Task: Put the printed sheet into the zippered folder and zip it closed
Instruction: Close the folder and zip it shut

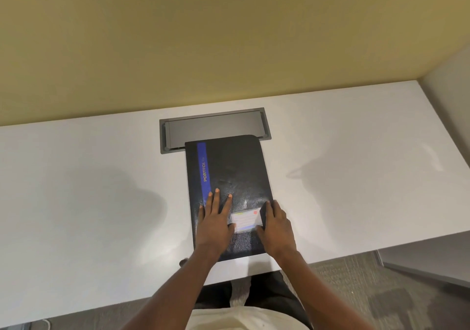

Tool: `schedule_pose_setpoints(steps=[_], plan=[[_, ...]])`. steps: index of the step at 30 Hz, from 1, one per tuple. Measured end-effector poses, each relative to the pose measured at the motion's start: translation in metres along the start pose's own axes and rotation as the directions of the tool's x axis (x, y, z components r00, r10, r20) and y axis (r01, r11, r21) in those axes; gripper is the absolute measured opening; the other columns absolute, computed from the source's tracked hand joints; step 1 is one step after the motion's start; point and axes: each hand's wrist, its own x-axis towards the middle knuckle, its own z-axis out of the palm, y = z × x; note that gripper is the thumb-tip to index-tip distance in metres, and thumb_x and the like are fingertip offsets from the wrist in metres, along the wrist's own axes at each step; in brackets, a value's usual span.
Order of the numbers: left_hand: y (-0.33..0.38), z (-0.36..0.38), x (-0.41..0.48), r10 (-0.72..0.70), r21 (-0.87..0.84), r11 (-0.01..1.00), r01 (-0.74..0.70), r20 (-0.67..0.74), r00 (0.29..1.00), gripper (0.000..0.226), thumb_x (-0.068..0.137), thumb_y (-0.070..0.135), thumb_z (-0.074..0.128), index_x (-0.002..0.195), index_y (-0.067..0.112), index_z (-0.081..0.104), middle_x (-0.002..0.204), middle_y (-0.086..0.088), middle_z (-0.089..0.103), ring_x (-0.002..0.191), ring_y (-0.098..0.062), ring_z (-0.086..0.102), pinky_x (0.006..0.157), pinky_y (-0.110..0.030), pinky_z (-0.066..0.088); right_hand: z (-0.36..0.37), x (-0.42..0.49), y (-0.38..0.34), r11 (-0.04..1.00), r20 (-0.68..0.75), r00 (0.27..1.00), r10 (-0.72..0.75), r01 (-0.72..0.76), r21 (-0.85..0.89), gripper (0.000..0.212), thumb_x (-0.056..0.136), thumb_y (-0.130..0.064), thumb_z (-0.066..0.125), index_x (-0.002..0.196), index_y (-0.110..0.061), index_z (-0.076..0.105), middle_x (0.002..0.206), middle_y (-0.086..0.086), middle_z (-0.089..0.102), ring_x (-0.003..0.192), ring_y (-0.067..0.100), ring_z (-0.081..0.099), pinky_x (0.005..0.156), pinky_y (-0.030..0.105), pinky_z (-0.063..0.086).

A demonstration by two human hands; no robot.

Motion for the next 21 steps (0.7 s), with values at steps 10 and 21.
schedule_pose_setpoints(steps=[10,21], plan=[[-0.035,0.002,-0.029,0.161,-0.049,0.984,-0.168,-0.132,0.978,0.067,0.102,0.032,0.054,0.162,0.027,0.024,0.173,0.002,0.008,0.159,-0.019,0.007,0.128,-0.046,0.016,0.012,-0.014,-0.013,0.999,-0.150,0.988,-0.033,0.032,-0.008,0.073,0.098,-0.037,0.058,0.159,-0.016,0.025,0.169,0.008,0.019,0.153,0.026,0.025,0.125,0.041,0.025],[-0.114,0.026,-0.111,0.191,-0.104,0.972,-0.213,-0.185,0.964,0.035,0.085,0.044,0.061,0.116,0.030,0.056,0.118,0.012,0.054,0.113,-0.018,0.054,0.091,-0.031,0.039,0.055,-0.070,-0.070,0.964,0.025,0.963,-0.267,0.266,0.029,0.024,0.100,-0.047,0.048,0.101,-0.026,0.059,0.102,-0.004,0.068,0.094,0.020,0.067,0.079,0.034,0.051]])
